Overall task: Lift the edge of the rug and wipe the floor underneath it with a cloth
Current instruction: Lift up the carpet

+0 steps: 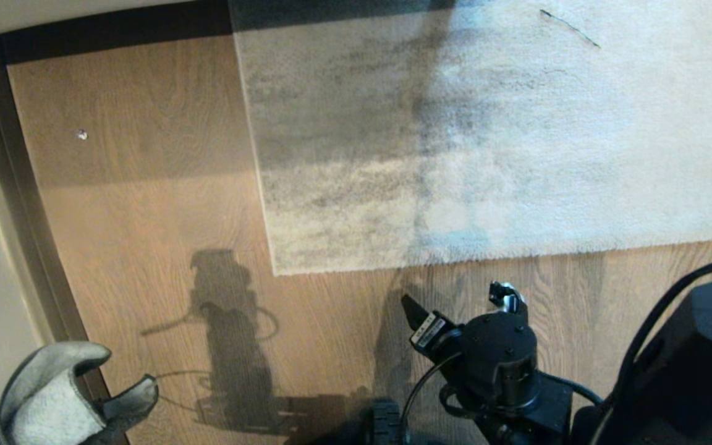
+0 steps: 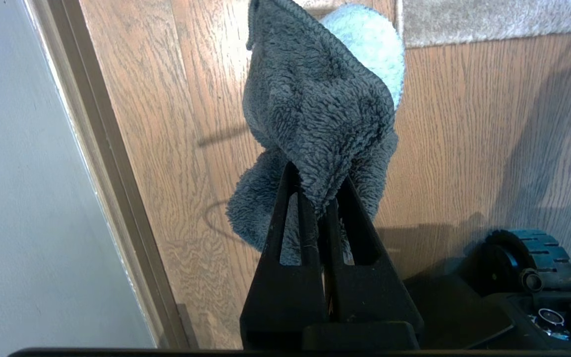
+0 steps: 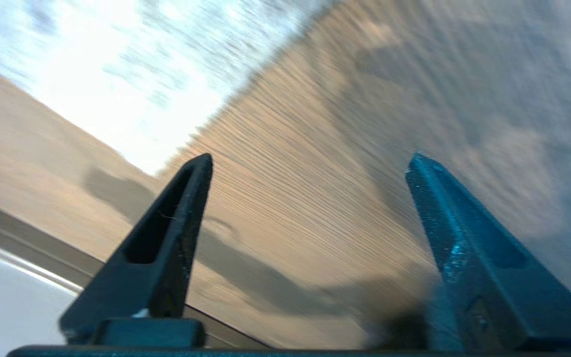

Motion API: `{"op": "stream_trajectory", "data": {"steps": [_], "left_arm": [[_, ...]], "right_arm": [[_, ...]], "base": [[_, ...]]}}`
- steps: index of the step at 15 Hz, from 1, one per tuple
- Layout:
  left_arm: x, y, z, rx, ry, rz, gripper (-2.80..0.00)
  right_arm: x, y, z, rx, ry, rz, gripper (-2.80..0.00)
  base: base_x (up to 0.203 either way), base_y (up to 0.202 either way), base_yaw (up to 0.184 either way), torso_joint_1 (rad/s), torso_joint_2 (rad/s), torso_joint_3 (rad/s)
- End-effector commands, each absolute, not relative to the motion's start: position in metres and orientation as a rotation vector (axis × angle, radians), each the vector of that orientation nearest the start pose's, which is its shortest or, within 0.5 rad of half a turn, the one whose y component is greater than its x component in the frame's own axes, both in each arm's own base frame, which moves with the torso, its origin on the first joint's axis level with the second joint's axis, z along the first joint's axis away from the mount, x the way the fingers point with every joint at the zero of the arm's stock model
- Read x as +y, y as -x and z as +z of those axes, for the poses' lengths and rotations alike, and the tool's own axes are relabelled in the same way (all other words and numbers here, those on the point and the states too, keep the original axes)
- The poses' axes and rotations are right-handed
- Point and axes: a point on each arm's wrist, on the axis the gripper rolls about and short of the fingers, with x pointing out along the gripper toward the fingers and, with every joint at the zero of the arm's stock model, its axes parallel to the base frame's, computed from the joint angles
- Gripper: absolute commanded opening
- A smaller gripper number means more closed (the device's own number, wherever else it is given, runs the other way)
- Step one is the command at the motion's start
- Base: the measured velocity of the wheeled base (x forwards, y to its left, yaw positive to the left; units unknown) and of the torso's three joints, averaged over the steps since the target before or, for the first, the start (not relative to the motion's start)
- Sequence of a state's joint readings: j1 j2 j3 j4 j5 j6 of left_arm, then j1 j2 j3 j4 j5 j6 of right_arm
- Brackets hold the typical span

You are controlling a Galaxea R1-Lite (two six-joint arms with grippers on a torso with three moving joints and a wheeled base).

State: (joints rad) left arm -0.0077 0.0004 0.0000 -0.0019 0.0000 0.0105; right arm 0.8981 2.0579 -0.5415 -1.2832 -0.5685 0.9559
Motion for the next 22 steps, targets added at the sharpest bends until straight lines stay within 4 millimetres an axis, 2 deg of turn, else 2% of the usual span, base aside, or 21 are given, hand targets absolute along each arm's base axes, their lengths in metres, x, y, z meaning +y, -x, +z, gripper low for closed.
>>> {"op": "stream_trajectory", "data": {"steps": [1,4,8,11,14,16,18,22], "left_arm": [[0.000,0.023,0.076,-0.003,-0.011,-0.008,-2.80],[0.000,0.023,0.076,-0.003,-0.011,-0.008,-2.80],[0.000,0.023,0.076,-0.003,-0.011,-0.008,-2.80],[0.000,0.023,0.076,-0.002,-0.011,-0.008,-2.80],[0.000,0.023,0.076,-0.003,-0.011,-0.008,-2.80],[0.000,0.023,0.076,-0.003,-0.011,-0.008,-2.80],[0.000,0.023,0.076,-0.003,-0.011,-0.008,-2.80],[0.000,0.023,0.076,-0.003,-0.011,-0.008,-2.80]], "right_arm": [[0.249,-0.213,0.059,0.291,-0.817,0.230,0.00],[0.260,-0.215,0.051,0.266,-0.864,0.271,0.00],[0.279,-0.230,0.057,0.179,-0.949,0.320,0.00],[0.287,-0.236,0.041,0.192,-0.920,0.310,0.00],[0.294,-0.242,0.037,0.178,-0.924,0.312,0.00],[0.302,-0.249,0.030,0.163,-0.893,0.317,0.00],[0.308,-0.261,0.033,0.124,-0.905,0.320,0.00],[0.311,-0.281,0.032,0.071,-0.876,0.309,0.00]], "base": [[0.000,0.000,0.000,0.000,0.00,0.000],[0.000,0.000,0.000,0.000,0.00,0.000],[0.000,0.000,0.000,0.000,0.00,0.000],[0.000,0.000,0.000,0.000,0.00,0.000],[0.000,0.000,0.000,0.000,0.00,0.000],[0.000,0.000,0.000,0.000,0.00,0.000],[0.000,0.000,0.000,0.000,0.00,0.000],[0.000,0.000,0.000,0.000,0.00,0.000]]}}
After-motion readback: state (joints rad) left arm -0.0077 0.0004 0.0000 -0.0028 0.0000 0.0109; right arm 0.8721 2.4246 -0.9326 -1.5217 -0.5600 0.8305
